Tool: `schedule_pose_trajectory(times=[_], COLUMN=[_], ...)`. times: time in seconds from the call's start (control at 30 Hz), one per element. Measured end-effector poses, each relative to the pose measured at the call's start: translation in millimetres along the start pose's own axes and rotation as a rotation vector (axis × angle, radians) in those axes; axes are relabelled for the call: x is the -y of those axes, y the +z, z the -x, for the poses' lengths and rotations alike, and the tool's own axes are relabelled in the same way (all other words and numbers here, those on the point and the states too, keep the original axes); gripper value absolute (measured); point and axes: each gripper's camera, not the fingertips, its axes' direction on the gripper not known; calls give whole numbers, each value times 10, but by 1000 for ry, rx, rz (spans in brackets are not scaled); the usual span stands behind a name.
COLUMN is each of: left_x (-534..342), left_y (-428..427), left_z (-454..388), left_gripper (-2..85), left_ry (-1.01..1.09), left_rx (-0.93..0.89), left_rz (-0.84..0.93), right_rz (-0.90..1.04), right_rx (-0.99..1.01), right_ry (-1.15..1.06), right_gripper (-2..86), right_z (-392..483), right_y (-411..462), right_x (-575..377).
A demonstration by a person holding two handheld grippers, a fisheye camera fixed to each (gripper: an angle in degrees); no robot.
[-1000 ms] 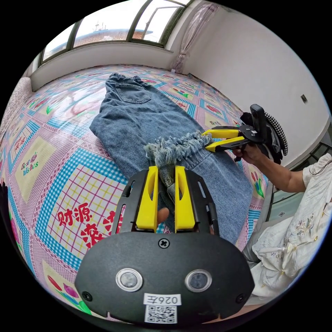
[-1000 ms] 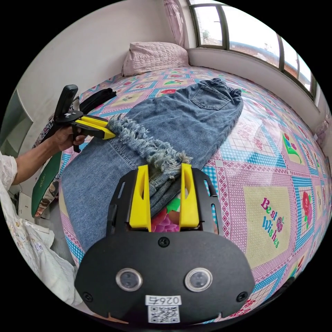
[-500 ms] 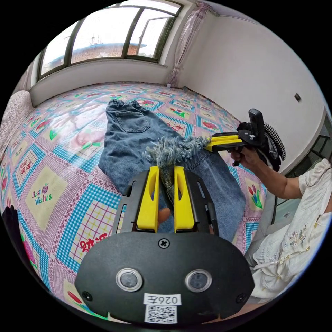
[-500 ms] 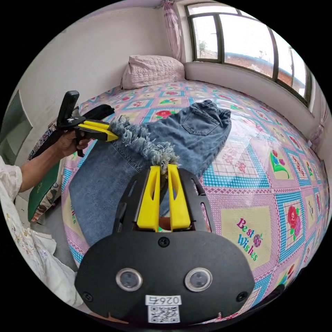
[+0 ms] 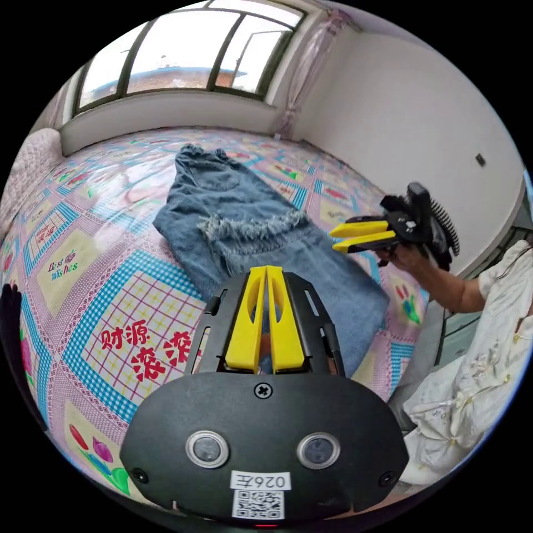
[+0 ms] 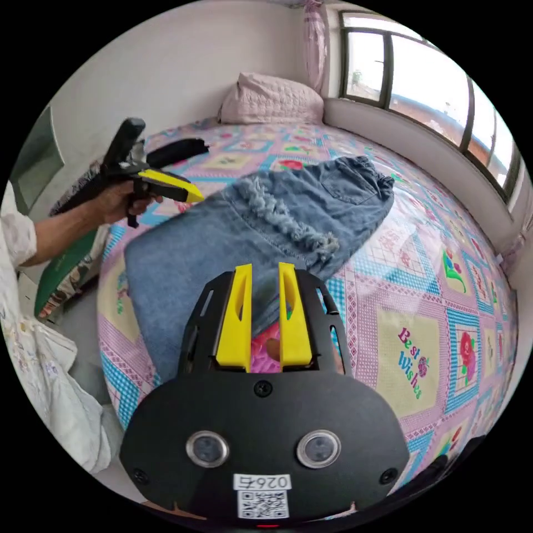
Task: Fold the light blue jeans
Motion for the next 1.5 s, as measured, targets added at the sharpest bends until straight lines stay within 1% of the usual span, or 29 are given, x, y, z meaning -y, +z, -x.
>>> schedule_pose_trajectory(times=[0.03, 0.07, 0.1, 0.13, 0.23, 0.27, 0.3, 0.33, 0.43, 0.5, 0.53, 0.57, 0.6, 0.7, 0.77, 0.8, 0.87, 0.93, 1.07, 1.17, 1.33, 1.43, 1.5], left_x=[-56, -81, -125, -226, -627, -718, -914, -1108, -1434, -1479, -1482, -1480, -1455, -1382, -1368, -1378, -1389, -1387, -1495, -1804, -2493, -2623, -2547], left_y=[46, -7, -148, -334, -788, -848, -929, -951, -771, -610, -558, -557, -518, -440, -446, -478, -549, -701, -938, -1156, -1516, -1753, -1909], left_z=[21, 59, 136, 147, -8, -41, -97, -150, -264, -284, -276, -272, -236, -191, -174, -151, -129, -175, -322, -447, -673, -741, -739], left_gripper=[-7, -7, -6, -4, 16, 38, 81, 107, 147, 165, 171, 167, 159, 111, 90, 79, 69, 62, 60, 60, 60, 60, 61], left_ry=[-17, -45, -93, -100, -96, -103, -131, -156, -196, -215, -232, -233, -263, -274, -273, -282, -283, -244, -164, -159, -255, -260, -221], left_rx=[0, -23, -80, -98, -3, 8, 1, -32, -106, -142, -152, -155, -158, -196, -204, -225, -249, -255, -286, -384, -639, -747, -767], left_rz=[-23, -47, -67, -118, -191, -188, -173, -157, -75, -39, -62, -89, -86, -72, -71, -93, -120, -153, -128, -108, -62, -67, -82], right_rz=[47, -34, -19, -20, -186, -218, -220, -216, -180, -148, -115, -70, -55, -80, -59, -53, -52, -64, -73, -67, -58, -93, -124], right_rx=[-42, 10, 29, 55, 141, 174, 187, 206, 234, 238, 242, 258, 268, 242, 211, 217, 280, 301, 372, 470, 643, 711, 722], right_ry=[3, 94, 125, 155, 242, 265, 279, 302, 374, 398, 413, 430, 436, 451, 426, 413, 455, 472, 467, 465, 497, 496, 491], right_gripper=[35, 35, 35, 41, 58, 65, 72, 84, 99, 119, 139, 164, 167, 164, 92, 75, 24, 14, 10, 9, 9, 9, 9], right_z=[-37, -178, -248, -344, -392, -339, -299, -199, 43, 129, 152, 146, 138, 75, 5, -14, -178, -275, -316, -187, 174, 313, 325], right_y=[143, 34, -10, -146, -647, -788, -838, -905, -920, -849, -765, -656, -605, -504, -416, -405, -433, -518, -814, -1077, -1574, -1955, -2165], right_x=[-104, -209, -242, -313, -716, -890, -980, -1159, -1520, -1615, -1630, -1615, -1604, -1518, -1402, -1379, -1354, -1388, -1635, -1958, -2548, -2745, -2762])
